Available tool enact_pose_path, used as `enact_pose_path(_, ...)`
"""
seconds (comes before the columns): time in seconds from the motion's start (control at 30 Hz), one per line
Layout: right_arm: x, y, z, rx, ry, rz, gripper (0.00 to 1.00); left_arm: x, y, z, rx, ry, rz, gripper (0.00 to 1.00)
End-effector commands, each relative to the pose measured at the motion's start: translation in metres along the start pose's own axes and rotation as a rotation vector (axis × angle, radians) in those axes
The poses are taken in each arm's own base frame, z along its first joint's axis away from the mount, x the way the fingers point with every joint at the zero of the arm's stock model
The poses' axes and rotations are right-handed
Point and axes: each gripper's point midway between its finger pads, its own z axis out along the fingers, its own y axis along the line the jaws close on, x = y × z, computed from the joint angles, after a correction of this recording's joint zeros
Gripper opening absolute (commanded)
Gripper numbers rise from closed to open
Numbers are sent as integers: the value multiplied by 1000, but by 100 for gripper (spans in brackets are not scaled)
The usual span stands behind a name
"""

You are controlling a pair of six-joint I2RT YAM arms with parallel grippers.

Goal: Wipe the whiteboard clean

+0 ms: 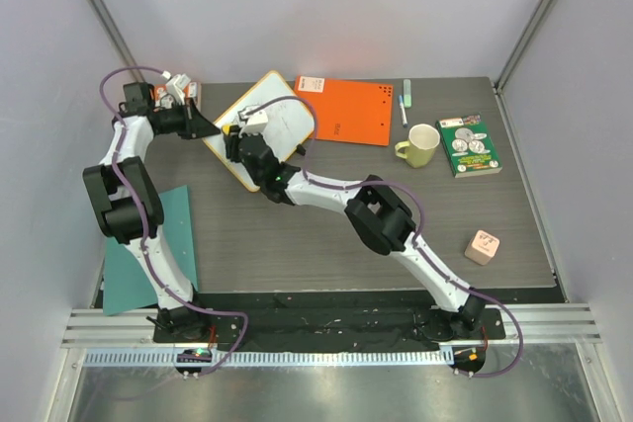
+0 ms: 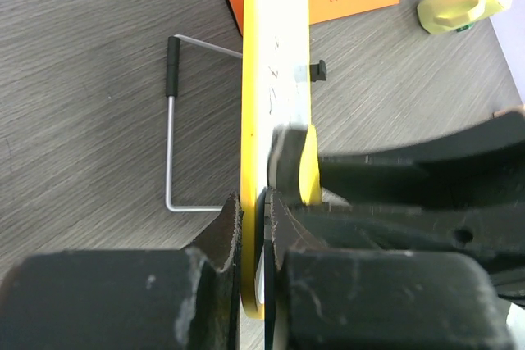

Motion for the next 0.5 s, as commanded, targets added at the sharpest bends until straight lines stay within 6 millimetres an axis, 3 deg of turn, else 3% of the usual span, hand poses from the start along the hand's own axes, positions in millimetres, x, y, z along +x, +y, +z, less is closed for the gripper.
enact_pose_path(0.0,18,-79,22,242,35,-50,1,11,-20,11,-15,80,71,0)
enact_pose_path(0.07,8,-99,31,281,27,-1,1,11,-21,9,-16,83,74,0)
enact_pose_path(0.1,19,-112,32,305,68,-2,1,11,-21,9,-22,83,77,0)
enact_pose_path(0.17,17,-136,36,330,85,30,1,10,-22,7,-26,82,80,0)
enact_pose_path(0.27,33,-154,33,337,140,67,1,9,-23,7,-28,80,83,0)
enact_pose_path(0.33,43,-157,30,341,172,55,1,8,-24,7,-25,78,84,0)
enact_pose_path(0.47,53,-141,25,285,229,24,1,9,-24,8,-23,84,76,0)
